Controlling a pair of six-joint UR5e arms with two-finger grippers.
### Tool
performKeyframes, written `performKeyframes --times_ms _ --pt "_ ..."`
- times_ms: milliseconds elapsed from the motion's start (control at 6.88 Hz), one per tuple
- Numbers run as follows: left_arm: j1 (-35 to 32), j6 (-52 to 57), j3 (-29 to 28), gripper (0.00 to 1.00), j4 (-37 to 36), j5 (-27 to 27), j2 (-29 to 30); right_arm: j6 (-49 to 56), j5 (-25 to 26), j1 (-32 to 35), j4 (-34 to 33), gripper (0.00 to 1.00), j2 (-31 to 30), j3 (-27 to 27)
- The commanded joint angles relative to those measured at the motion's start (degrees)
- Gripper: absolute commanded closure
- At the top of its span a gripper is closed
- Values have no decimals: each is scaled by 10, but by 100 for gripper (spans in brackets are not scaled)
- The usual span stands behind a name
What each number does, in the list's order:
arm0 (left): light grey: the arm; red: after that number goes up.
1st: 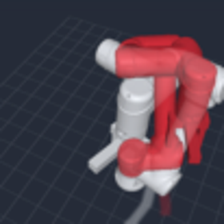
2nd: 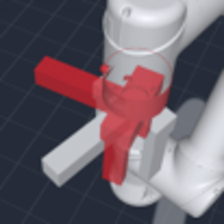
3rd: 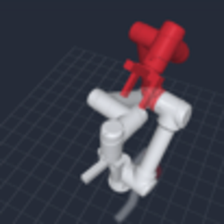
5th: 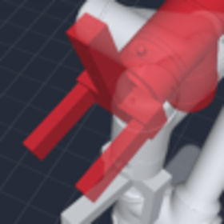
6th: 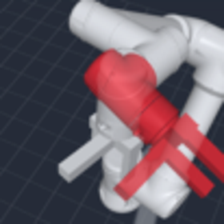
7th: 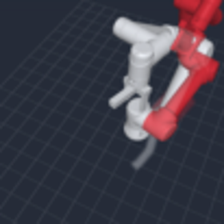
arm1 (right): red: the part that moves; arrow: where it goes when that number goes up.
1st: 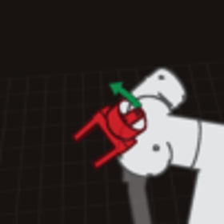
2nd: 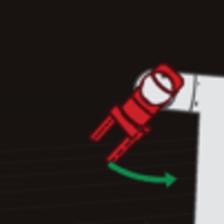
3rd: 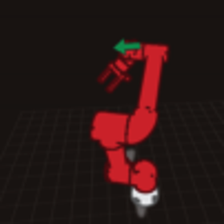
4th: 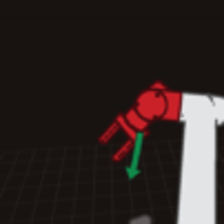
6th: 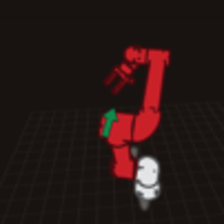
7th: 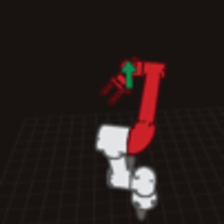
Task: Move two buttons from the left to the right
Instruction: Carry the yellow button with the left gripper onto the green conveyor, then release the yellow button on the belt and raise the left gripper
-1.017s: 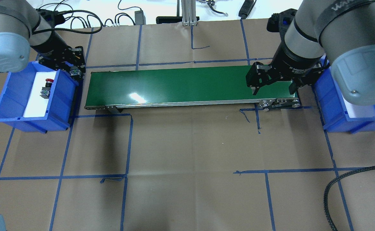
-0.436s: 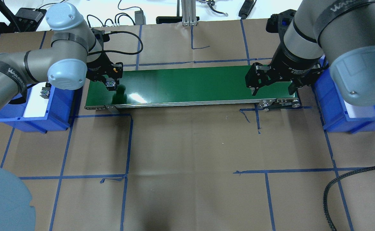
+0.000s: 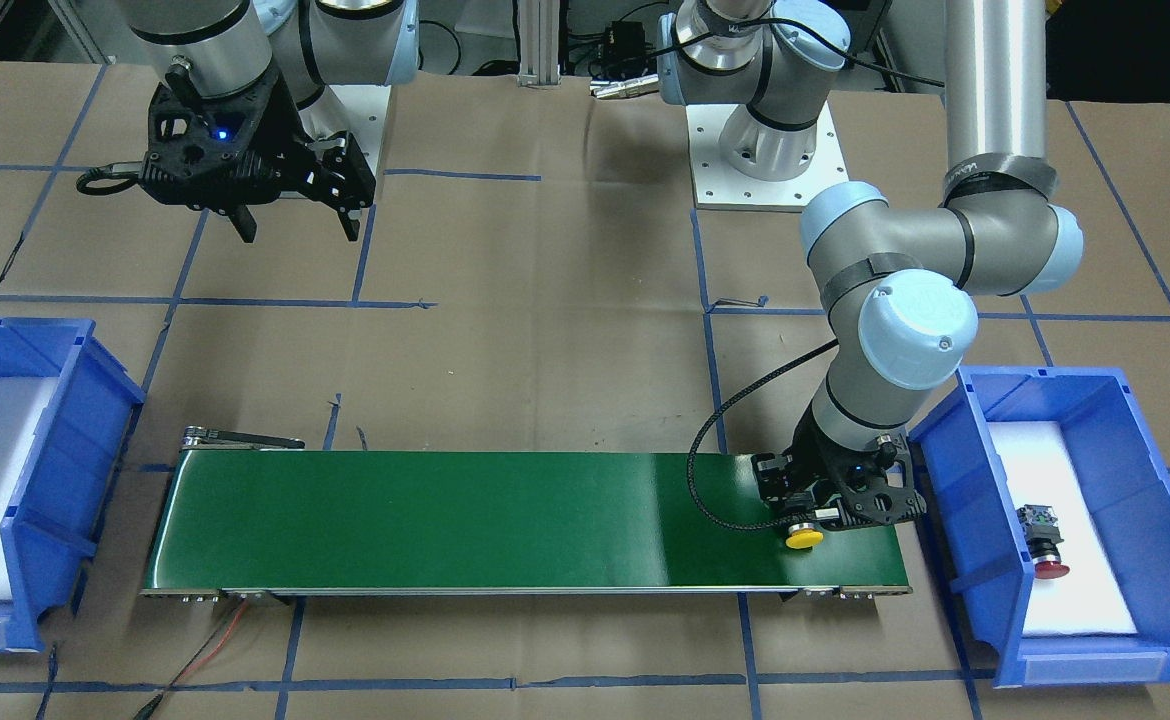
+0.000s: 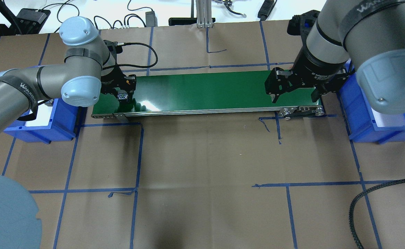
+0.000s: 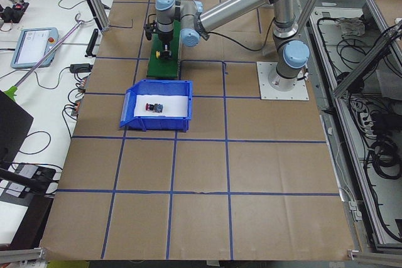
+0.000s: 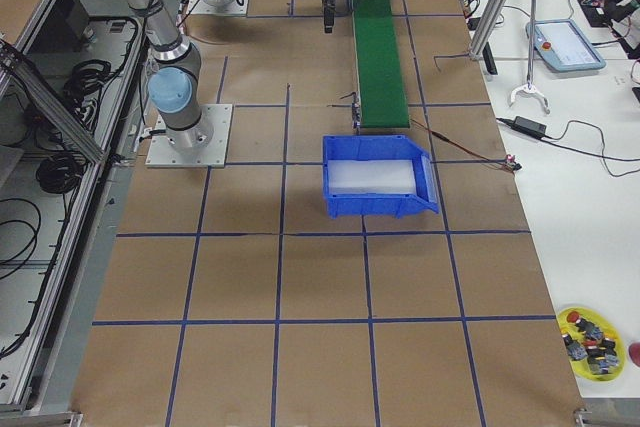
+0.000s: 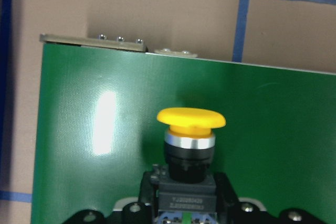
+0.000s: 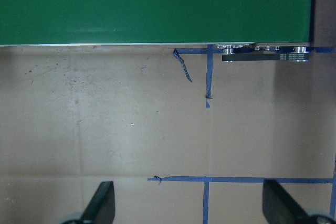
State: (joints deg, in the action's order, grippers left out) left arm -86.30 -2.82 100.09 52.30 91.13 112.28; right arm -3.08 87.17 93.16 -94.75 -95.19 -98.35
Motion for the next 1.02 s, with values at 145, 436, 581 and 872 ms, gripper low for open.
performKeyframes --times_ms 145,436,581,872 --pt "2 -1 -43 0 13 0 -22 0 -1 0 0 0 0 0" --pt "4 4 -120 0 123 0 -43 -1 -1 0 -1 0 0 0" --pt "6 13 -150 0 165 -1 -50 0 -1 1 -1 0 0 0" --pt "11 36 -169 0 185 0 -51 -1 -1 1 -1 0 0 0"
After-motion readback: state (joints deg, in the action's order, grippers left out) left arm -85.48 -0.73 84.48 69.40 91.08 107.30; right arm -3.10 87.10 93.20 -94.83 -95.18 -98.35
